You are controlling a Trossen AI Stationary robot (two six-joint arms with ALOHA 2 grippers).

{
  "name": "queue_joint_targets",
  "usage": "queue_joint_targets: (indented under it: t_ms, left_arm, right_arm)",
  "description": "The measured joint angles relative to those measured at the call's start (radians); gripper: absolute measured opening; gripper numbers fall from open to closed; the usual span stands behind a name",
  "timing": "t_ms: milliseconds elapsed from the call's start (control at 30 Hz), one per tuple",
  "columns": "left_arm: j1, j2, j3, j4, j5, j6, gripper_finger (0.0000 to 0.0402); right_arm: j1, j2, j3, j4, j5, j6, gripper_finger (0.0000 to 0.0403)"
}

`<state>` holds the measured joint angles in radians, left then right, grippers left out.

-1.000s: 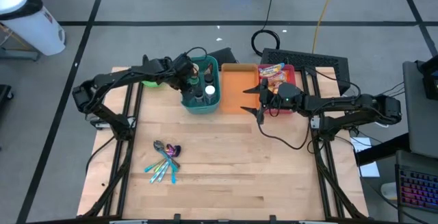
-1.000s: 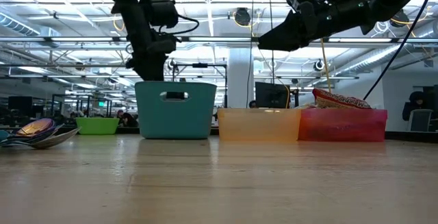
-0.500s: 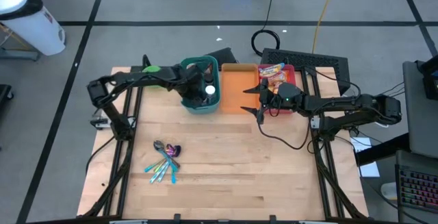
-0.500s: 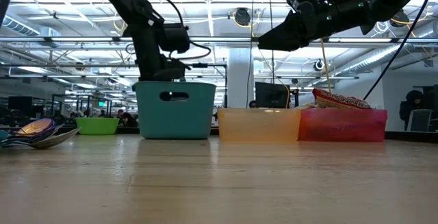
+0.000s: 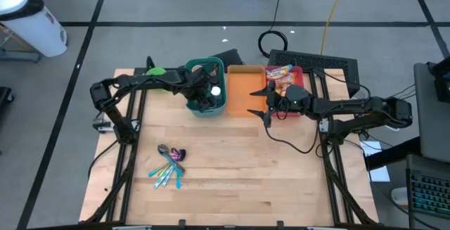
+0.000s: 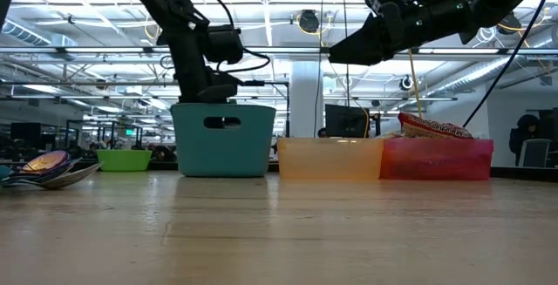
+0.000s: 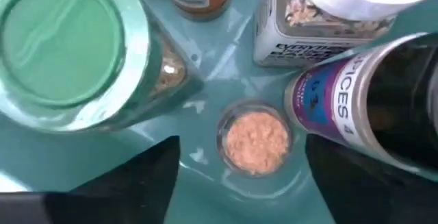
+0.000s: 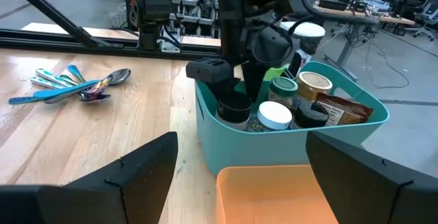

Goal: Pick & Place Food Item
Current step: Put the brown seasoning bottle into the green bin, then put the left purple spoon into the orange bin

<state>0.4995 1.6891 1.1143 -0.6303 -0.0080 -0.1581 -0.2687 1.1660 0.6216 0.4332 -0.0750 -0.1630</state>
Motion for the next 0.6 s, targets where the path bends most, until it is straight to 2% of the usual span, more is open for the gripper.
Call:
queue_joint_targets:
  t_ms: [133,300,433,600]
  left_arm:
    - [0.0,-0.036,0.0,-0.007,-0.061,-0.002,0.0355]
    - [0.0,-0.105,0.001,-0.026,-0.075,-0.006,0.0365]
    - [-0.006,-0.188,0.033,-0.157,-0.071,-0.052,0.0359]
    - [-0.052,-0.318,0.039,-0.351,-0.046,-0.191,0.0352]
  right_arm:
    - [0.0,0.0,0.0,0.0,0.0,0.001,0.0318]
    - [0.0,0.0,0.0,0.0,0.0,0.005,0.0318]
    - [0.0,0.0,0.0,0.0,0.0,0.005,0.0318]
    - [0.0,0.0,0.0,-0.003,0.0,0.004,0.0318]
